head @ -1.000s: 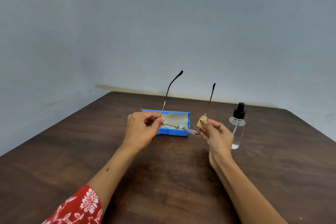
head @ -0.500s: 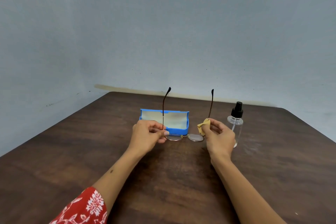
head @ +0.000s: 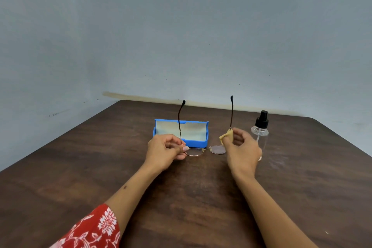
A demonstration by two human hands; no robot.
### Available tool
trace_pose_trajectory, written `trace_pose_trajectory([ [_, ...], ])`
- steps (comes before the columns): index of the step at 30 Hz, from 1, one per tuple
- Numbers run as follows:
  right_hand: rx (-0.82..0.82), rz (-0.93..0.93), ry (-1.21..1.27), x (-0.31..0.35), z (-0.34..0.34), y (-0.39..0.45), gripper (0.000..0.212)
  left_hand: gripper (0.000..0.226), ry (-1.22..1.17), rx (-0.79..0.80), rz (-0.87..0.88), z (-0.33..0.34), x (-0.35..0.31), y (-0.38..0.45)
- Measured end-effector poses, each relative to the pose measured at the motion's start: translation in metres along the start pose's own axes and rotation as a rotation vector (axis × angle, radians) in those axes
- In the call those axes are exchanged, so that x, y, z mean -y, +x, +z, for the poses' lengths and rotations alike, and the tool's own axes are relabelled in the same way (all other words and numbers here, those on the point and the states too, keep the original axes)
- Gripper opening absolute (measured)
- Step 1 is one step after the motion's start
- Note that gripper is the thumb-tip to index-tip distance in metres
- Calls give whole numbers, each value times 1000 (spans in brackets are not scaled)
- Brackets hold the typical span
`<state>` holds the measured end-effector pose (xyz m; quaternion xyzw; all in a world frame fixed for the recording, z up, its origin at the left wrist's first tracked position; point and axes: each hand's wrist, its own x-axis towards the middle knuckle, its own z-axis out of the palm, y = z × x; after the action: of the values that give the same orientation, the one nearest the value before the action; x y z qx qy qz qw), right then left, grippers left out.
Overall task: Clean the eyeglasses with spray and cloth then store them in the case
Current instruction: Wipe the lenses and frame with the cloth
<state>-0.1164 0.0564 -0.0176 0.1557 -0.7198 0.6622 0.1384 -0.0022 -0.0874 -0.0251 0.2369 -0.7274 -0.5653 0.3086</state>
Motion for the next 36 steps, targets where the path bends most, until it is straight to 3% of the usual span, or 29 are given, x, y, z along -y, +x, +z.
trace_pose_trajectory([
  [4,19,7,-56,-2,1,0,24,9,-4,11,-7,-1,3,0],
  [9,-72,-75,131,12,-1,3,28,10,-32,43,-21,-1,4,0],
  [15,51,-53,-61,-2,1,-3,28,10,-91,48,-60,-4,5,0],
  [21,-27,-150,59,10,0,-1,29,11,-109,33,-40,-3,7,0],
  [27,27,-68,-125,-1,-1,-3,26,12,-91,32,-14,-3,8,-1],
  [33,-45,-202,54,13,0,0,27,12,-56,46,0,-3,7,-2],
  [36,5,-151,-31,5,0,0,26,11,-42,47,6,-3,6,-1],
])
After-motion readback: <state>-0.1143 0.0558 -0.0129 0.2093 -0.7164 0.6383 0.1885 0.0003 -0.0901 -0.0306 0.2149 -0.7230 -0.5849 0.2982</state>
